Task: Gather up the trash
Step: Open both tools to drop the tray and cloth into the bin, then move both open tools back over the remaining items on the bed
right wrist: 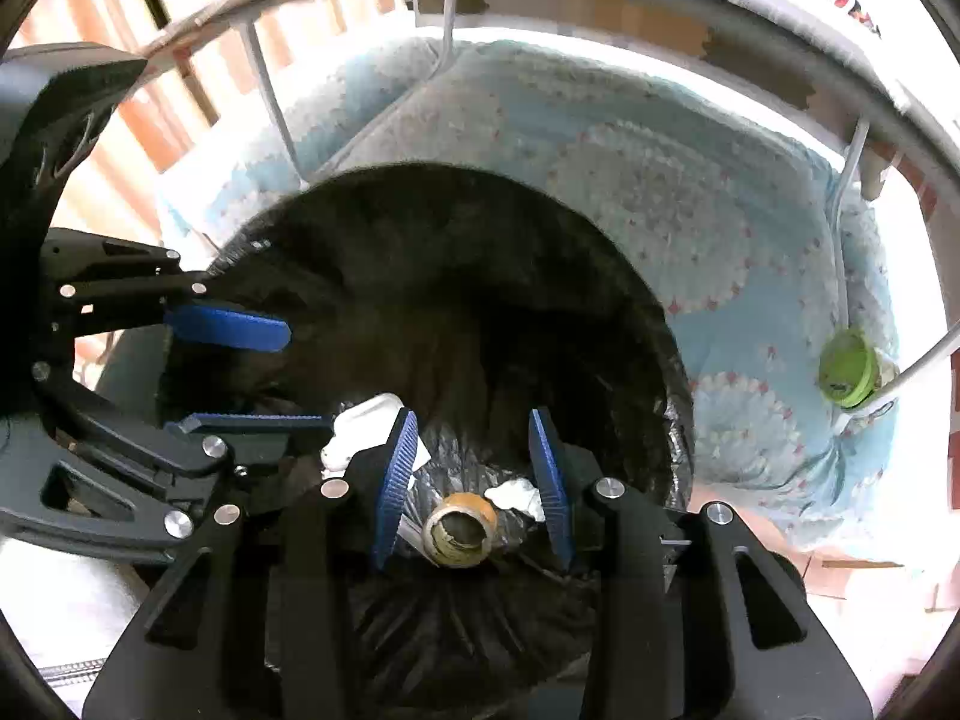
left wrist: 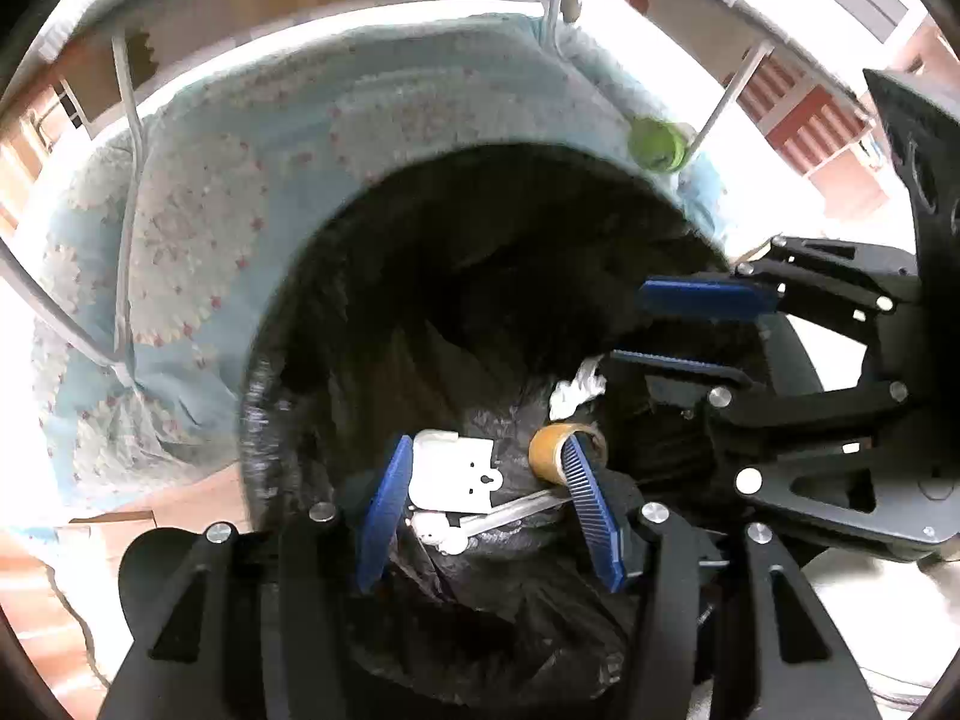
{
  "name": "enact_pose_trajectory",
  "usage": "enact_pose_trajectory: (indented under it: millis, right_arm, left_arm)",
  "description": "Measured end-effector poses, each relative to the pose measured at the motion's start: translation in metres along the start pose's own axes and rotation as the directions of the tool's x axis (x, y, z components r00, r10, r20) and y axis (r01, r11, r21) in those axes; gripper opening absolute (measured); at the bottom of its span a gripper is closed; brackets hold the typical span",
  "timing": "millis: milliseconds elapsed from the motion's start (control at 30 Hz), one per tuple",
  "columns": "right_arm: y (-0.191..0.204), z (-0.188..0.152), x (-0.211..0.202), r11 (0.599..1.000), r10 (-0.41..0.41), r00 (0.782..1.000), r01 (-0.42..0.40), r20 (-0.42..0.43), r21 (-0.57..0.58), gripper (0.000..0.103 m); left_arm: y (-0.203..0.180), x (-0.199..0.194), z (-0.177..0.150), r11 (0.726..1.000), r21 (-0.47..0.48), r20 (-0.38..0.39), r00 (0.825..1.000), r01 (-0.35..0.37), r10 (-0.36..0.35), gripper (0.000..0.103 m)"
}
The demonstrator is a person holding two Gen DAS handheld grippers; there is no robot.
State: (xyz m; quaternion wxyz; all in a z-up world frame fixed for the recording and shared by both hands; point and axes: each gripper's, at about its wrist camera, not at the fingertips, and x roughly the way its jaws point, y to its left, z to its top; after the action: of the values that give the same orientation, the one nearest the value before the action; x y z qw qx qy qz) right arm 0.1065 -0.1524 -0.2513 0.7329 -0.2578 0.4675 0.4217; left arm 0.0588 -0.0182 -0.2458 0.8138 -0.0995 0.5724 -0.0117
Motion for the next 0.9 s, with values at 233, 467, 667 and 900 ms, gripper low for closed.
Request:
enact_pose_trajectory:
  millis: [233, 467, 667, 900]
  right_arm:
    - [0.001, 0.011, -0.037, 1.0, 0.005, 0.996, -0.004, 0.092, -0.012, 0.039]
    - [-0.001, 0.028, -0.077, 1.0, 0.007, 0.982, -0.004, 0.189, -0.017, 0.039]
    - [0.004, 0.045, -0.102, 0.999, 0.014, 0.967, -0.003, 0.255, -0.043, 0.039]
    - [0.003, 0.063, -0.125, 0.998, 0.012, 0.947, 0.011, 0.32, -0.068, 0.039]
  left_arm:
    - [-0.004, -0.044, 0.008, 0.999, 0.032, 0.103, 0.995, -0.015, 0.011, 0.051]
    - [0.002, -0.095, 0.023, 0.998, 0.058, 0.231, 0.972, 0.017, -0.03, 0.051]
    - [0.007, -0.13, 0.034, 0.997, 0.082, 0.305, 0.952, 0.002, -0.027, 0.051]
    - [0.018, -0.161, 0.051, 0.995, 0.091, 0.378, 0.926, -0.036, -0.002, 0.051]
